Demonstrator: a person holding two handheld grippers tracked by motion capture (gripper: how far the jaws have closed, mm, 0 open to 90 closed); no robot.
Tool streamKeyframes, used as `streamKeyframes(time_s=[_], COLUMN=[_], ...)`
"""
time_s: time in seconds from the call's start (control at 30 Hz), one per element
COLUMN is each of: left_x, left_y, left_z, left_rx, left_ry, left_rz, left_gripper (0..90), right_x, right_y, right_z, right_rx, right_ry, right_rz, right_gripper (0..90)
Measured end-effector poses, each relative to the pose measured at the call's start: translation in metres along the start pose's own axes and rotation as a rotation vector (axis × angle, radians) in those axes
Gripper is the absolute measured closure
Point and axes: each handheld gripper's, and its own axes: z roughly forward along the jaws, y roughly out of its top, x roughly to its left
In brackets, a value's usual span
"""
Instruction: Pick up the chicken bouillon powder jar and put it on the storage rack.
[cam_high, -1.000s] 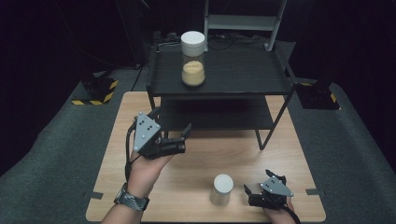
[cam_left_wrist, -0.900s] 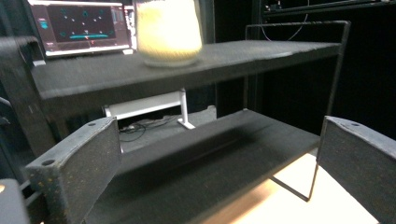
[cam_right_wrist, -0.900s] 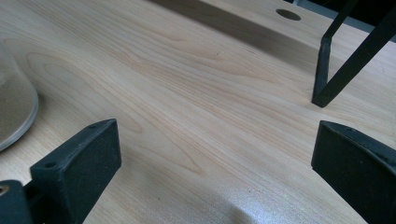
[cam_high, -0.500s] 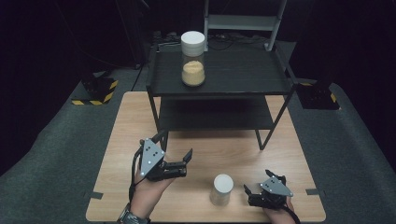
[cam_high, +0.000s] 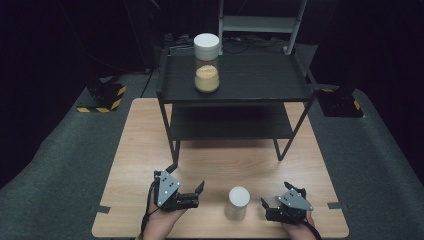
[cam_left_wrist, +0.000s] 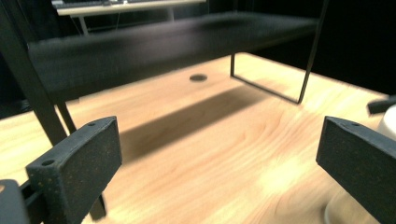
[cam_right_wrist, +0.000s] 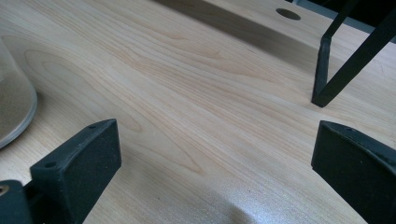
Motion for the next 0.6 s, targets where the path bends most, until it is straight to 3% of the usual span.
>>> streamKeyframes(time_s=[0.2,0.33,0.53,0.57,0.6], left_x=[0.001,0.001,0.005,0.004,0.004], left_y=[-0.018,-0.028,-0.039,-0.040,-0.040], left_z=[0.005,0.010,0.023,0.026,0.026], left_rx=[0.044,0.087,0.189,0.220,0.220], left_ry=[-0.004,-0.004,-0.023,-0.018,-0.018], left_rz=[-0.009,0.007,0.010,0.033,0.033], left_gripper=[0.3,0.3,0.3,0.3,0.3], right_x=[0.000,0.001,0.002,0.002,0.002], right_y=[0.000,0.000,0.001,0.002,0.002], right_z=[0.000,0.000,0.001,0.001,0.001], right_rx=[-0.002,0.001,0.007,0.009,0.009], right_ry=[-0.003,-0.007,-0.011,-0.013,-0.013], right_rz=[0.008,0.002,0.003,0.005,0.005], right_gripper=[0.7,0.7,0.7,0.7,0.7])
